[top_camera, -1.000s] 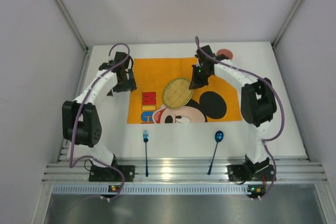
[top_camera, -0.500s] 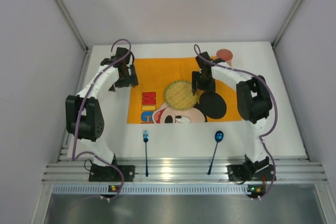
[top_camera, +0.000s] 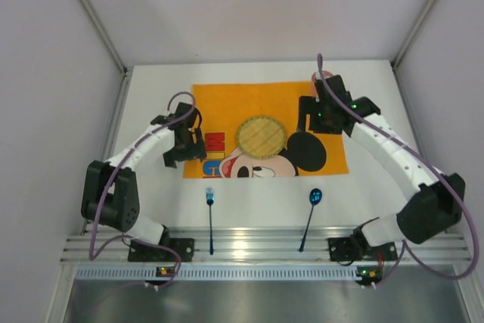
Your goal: Set the dinner table for one person
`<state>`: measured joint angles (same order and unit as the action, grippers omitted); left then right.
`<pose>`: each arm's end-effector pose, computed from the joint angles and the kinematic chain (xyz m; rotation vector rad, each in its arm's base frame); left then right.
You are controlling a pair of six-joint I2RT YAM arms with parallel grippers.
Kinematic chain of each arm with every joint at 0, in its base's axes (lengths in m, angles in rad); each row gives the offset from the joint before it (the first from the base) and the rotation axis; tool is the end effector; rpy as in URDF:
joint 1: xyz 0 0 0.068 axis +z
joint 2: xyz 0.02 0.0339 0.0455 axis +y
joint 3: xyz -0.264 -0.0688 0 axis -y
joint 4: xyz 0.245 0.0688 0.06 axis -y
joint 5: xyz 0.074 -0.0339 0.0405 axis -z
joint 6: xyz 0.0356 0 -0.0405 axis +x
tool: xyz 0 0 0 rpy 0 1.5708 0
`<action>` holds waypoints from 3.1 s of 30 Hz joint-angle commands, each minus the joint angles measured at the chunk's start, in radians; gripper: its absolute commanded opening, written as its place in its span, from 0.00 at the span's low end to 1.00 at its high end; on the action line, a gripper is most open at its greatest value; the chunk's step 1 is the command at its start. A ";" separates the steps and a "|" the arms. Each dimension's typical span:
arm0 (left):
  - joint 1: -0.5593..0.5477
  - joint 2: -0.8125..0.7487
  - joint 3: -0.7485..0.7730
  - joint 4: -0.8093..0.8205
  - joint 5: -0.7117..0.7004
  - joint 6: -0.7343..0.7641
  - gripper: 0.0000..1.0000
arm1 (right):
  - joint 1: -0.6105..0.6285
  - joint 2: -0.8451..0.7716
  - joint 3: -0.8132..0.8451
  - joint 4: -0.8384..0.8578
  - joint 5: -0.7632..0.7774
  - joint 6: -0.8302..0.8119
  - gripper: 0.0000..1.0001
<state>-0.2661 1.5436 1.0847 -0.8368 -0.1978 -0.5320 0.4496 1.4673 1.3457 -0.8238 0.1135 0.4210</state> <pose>0.2803 -0.0692 0.2179 -0.4108 2.7805 0.1058 0.2784 0.1299 0.3173 0.0102 2.5205 0.2138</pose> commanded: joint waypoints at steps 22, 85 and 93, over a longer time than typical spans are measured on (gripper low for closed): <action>-0.484 -0.372 -0.420 0.120 0.069 -0.462 0.56 | 0.011 -0.380 -0.350 -0.101 -0.058 -0.008 0.80; -0.019 0.541 0.620 0.166 0.054 0.260 0.00 | -0.002 -0.259 -0.284 -0.135 0.026 0.074 0.85; 0.005 0.570 0.584 0.208 0.066 0.228 0.30 | -0.003 -0.202 -0.241 -0.133 0.028 0.073 0.88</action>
<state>-0.2729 2.1166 1.6627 -0.6739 -0.1413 -0.2935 0.4484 1.2633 1.0435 -0.9768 0.1242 0.4831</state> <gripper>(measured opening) 0.280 0.872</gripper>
